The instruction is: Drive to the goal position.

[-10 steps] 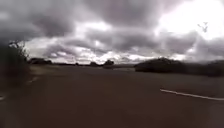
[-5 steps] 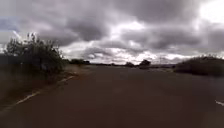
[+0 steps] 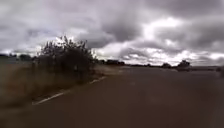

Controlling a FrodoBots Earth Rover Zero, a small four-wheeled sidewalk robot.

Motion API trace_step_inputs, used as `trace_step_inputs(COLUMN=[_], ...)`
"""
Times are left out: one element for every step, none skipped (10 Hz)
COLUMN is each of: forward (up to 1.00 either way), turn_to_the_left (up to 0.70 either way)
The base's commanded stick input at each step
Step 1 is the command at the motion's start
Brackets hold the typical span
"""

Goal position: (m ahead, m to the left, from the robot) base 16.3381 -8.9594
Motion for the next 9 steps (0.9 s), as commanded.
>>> trace_step_inputs(forward=[0.85, 0.85, 0.85, 0.85, 0.85, 0.85, 0.85, 0.53, 0.06], turn_to_the_left=[0.11, 0.04, 0.04, 0.04, 0.04, 0.04, 0.04, 0.03, 0.00])
